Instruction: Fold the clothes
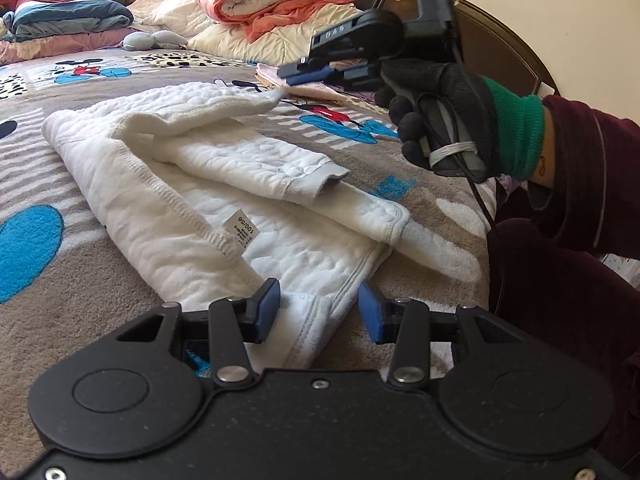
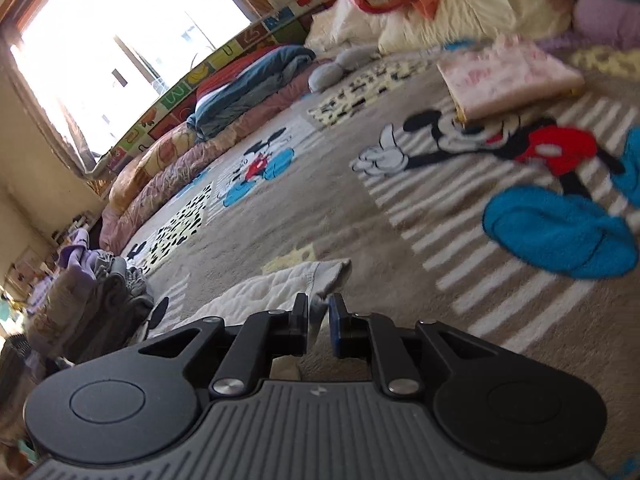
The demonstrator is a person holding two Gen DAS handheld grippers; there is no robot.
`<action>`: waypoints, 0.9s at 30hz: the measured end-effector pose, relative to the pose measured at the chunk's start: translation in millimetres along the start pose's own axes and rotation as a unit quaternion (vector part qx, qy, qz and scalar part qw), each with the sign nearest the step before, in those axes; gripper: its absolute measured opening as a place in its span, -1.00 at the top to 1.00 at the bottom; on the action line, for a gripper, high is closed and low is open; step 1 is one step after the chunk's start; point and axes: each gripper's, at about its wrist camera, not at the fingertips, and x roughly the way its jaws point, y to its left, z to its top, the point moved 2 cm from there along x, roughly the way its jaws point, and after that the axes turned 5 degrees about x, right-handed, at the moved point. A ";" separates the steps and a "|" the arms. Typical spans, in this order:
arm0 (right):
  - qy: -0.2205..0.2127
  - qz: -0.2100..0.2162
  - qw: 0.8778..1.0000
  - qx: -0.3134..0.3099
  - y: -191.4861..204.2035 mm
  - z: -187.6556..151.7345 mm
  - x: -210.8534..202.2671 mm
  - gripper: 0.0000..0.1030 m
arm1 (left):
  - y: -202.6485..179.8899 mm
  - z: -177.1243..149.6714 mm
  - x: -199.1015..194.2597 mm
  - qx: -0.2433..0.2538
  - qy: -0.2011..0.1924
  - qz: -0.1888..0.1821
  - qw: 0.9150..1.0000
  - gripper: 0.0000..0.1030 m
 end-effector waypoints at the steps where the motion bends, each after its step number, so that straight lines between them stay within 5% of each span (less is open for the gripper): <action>1: -0.010 0.015 0.999 -0.039 15.2 -4.0 -11.4 0.71 | -0.1 0.0 0.0 0.000 0.000 0.000 1.000 0.21; 3: 0.007 0.077 0.993 -0.093 44.8 -16.1 -25.0 0.71 | -0.3 0.1 0.1 0.000 0.000 0.001 1.000 0.21; 8: 0.140 0.155 0.961 -0.181 114.0 -65.2 -10.1 0.65 | -0.9 0.5 1.4 0.002 -0.001 0.005 1.000 0.21; 12: 0.181 0.129 0.952 -0.210 139.3 -93.4 14.0 0.35 | -0.4 -0.4 0.7 0.001 -0.004 0.004 1.000 0.21; 15: 0.195 0.118 0.954 -0.195 138.2 -101.4 27.0 0.48 | -0.4 -0.7 0.2 0.001 -0.005 0.002 1.000 0.21; 16: 0.204 0.118 0.956 -0.175 132.7 -101.8 31.9 0.79 | -0.2 -0.7 0.1 0.000 -0.005 0.001 1.000 0.21; 22: 0.237 0.101 0.962 -0.090 104.7 -101.2 54.5 0.80 | -0.5 2.9 -7.5 0.010 -0.010 -0.008 1.000 0.21; 27: 0.242 0.107 0.959 -0.102 104.6 -100.6 54.2 0.81 | 10.0 9.9 -45.0 0.020 -0.053 -0.024 0.998 0.21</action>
